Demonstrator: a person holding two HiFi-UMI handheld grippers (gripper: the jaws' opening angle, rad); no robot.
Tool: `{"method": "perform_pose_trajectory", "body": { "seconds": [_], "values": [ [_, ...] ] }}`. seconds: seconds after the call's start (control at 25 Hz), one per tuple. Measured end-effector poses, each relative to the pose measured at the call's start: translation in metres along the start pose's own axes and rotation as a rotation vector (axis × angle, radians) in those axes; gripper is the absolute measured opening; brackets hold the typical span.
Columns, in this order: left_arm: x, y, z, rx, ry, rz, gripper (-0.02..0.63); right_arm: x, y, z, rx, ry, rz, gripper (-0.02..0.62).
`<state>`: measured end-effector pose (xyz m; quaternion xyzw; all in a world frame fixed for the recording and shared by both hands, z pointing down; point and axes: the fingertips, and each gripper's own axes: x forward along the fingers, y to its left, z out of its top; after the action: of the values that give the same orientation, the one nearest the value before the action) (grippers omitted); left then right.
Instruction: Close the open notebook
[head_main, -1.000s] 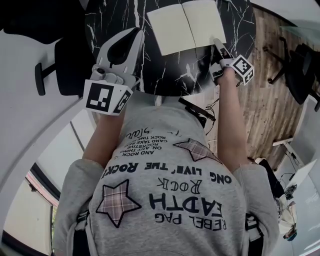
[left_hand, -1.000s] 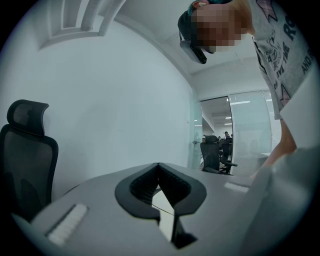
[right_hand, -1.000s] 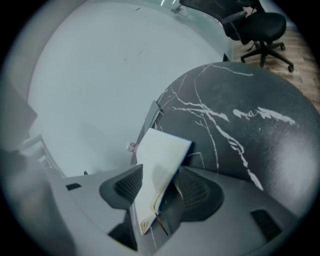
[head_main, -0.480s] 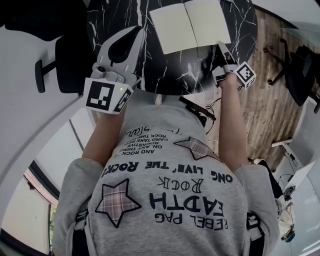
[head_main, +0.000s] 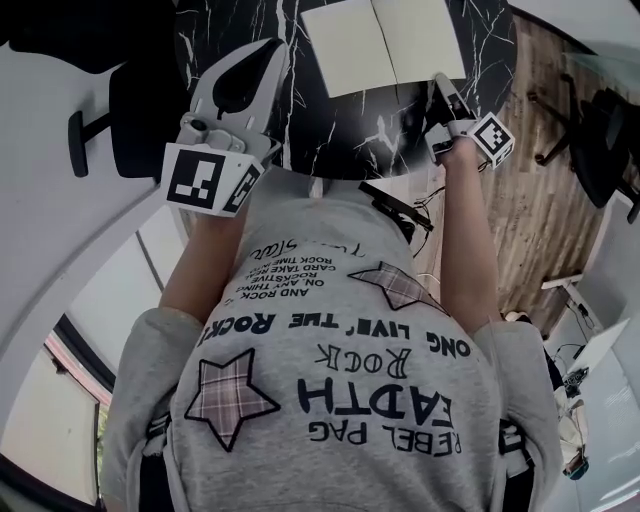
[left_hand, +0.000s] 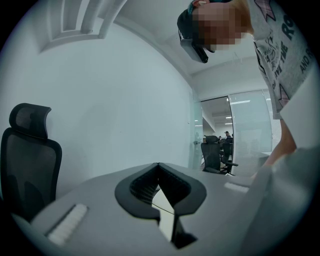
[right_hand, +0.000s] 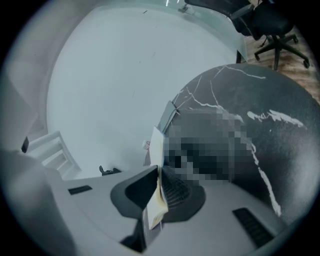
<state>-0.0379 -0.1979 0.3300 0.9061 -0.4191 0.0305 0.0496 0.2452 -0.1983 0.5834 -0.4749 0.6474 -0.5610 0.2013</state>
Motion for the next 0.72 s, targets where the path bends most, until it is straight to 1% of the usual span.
{"method": "perform_pose_trajectory", "body": {
  "seconds": [0.2,0.28,0.36,0.48,0.52,0.64,0.72],
  "values": [
    [-0.003,0.002,0.002,0.002,-0.006,0.007,0.009,-0.002,0.004,-0.002,-0.047,0.030,-0.040,0.028],
    [-0.004,0.002,0.007,0.004,-0.008,0.008,0.009,-0.002,0.012,-0.003,-0.061,0.040,-0.020,0.028],
    [-0.006,0.003,0.009,0.004,-0.010,0.011,0.009,-0.002,0.020,-0.005,-0.096,0.061,-0.014,0.028],
    [-0.007,0.004,0.006,0.000,-0.017,0.018,0.009,-0.004,0.022,-0.010,-0.161,0.100,-0.042,0.027],
    [-0.007,0.005,0.006,0.000,-0.019,0.020,0.009,-0.004,0.023,-0.012,-0.176,0.111,-0.041,0.028],
    [-0.007,0.005,0.008,-0.001,-0.021,0.019,0.009,0.000,0.034,-0.019,-0.205,0.133,0.006,0.028],
    [-0.007,0.005,0.010,0.000,-0.023,0.018,0.009,0.002,0.041,-0.023,-0.236,0.148,0.021,0.028]
  ]
}}
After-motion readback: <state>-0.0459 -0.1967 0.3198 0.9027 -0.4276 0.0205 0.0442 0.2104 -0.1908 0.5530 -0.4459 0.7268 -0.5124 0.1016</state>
